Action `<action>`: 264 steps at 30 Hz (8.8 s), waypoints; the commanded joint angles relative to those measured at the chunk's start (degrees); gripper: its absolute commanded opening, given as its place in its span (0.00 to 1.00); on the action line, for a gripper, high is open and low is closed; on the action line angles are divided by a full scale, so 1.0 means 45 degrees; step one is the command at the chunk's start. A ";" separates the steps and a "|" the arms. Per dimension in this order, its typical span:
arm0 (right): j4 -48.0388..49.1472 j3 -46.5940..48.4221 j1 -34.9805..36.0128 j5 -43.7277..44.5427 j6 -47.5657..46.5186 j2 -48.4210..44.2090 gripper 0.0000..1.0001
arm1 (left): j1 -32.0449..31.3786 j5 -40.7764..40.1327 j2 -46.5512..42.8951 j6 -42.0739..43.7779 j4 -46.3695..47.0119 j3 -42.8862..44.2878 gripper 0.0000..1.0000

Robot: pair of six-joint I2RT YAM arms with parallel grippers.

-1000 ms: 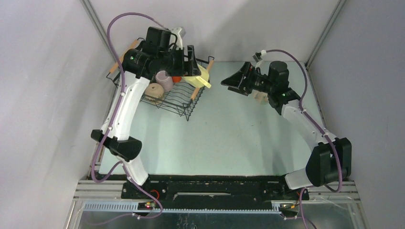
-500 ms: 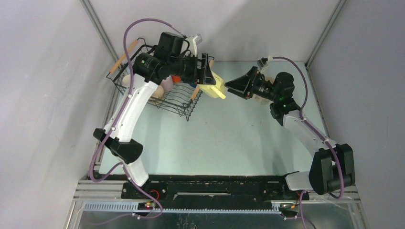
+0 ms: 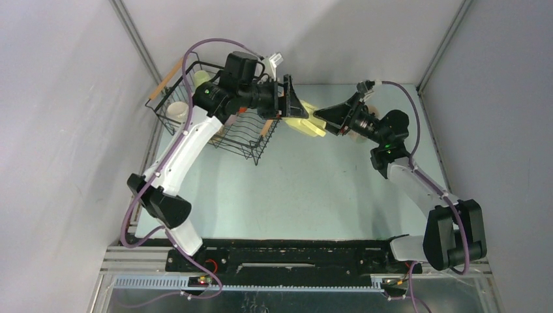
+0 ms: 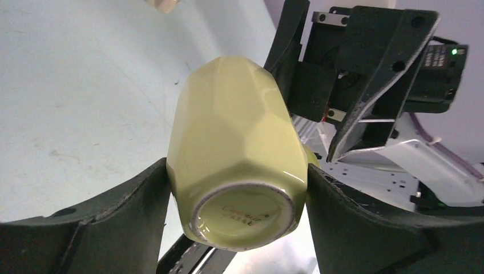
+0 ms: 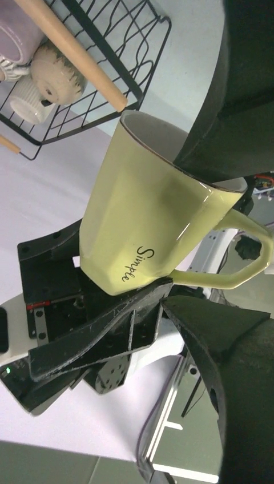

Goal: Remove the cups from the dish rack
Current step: Unload the cup from the dish rack, then place the cup at the center of the board, then unload the cup from the dish rack.

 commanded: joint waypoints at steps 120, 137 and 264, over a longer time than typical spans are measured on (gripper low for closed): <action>-2.3279 1.6668 -0.4854 1.2583 -1.0684 1.1150 0.66 | -0.3209 -0.3284 -0.8148 0.0926 0.3042 -1.0569 1.00; -2.2132 1.1535 -0.4645 1.1659 -1.0624 0.4522 0.80 | -0.3205 -0.4519 -0.7975 0.0830 0.2602 -0.9521 1.00; -2.1528 0.4622 0.0777 0.8608 -1.0381 -0.2865 0.84 | 0.3643 -0.8027 0.8919 0.1049 0.2855 0.3858 0.84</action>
